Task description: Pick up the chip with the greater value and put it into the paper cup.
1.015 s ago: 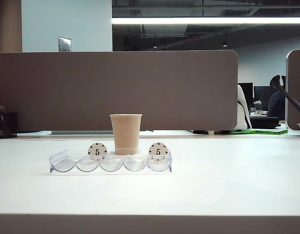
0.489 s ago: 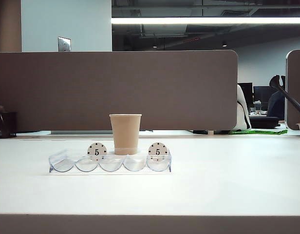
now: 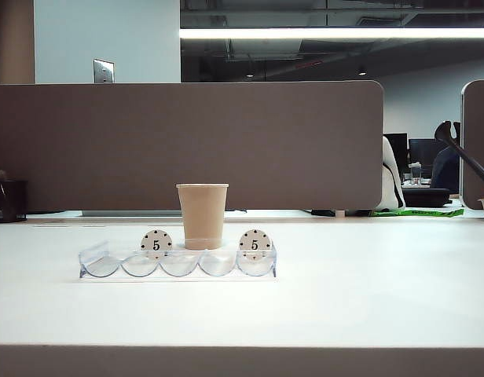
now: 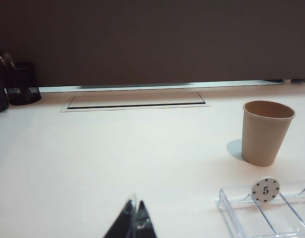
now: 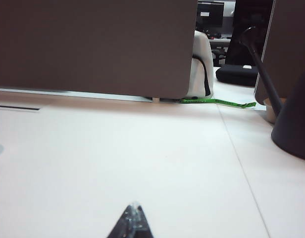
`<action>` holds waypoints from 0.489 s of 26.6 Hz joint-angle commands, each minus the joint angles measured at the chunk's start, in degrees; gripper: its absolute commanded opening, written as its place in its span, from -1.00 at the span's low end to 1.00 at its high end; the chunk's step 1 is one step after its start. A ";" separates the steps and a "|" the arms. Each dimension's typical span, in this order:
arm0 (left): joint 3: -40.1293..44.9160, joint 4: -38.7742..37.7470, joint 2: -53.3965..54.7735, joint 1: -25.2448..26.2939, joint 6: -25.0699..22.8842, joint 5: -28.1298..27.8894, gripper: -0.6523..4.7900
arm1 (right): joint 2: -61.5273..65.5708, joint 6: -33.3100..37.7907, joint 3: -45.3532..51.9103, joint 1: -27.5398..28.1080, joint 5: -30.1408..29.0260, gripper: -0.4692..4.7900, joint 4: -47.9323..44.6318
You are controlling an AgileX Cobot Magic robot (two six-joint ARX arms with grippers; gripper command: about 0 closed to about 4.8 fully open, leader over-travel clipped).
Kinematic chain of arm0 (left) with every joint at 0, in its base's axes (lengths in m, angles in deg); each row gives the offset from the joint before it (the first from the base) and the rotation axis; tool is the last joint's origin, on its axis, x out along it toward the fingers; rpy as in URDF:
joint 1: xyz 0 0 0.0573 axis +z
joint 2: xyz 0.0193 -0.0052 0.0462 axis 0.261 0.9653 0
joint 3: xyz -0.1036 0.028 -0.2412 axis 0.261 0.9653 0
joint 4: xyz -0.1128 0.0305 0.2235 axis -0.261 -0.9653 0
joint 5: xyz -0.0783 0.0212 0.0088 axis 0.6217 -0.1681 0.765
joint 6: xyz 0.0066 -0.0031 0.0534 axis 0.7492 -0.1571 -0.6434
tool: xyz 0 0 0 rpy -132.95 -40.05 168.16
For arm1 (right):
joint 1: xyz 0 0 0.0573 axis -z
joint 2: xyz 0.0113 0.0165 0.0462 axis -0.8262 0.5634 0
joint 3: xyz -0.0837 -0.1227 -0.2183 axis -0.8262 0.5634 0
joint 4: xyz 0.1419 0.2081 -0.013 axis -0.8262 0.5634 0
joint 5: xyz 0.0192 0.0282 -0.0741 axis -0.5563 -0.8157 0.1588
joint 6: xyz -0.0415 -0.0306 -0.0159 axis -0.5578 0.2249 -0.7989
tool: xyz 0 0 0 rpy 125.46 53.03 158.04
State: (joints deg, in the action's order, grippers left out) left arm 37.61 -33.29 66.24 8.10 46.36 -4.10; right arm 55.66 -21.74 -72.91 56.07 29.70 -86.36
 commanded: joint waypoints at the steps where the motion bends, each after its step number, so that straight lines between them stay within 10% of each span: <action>1: -0.17 0.74 0.07 -0.04 -0.24 -0.22 -0.78 | -0.02 -2.16 0.02 0.00 -0.20 -0.84 -0.04; 13: -0.17 1.20 0.07 -0.04 -1.27 -2.34 -0.78 | -0.02 0.98 0.02 0.07 3.78 -0.84 -0.17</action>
State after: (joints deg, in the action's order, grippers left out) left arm 37.63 -33.27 66.26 8.10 45.51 -6.20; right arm 55.66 -21.41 -72.91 56.09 33.02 -85.92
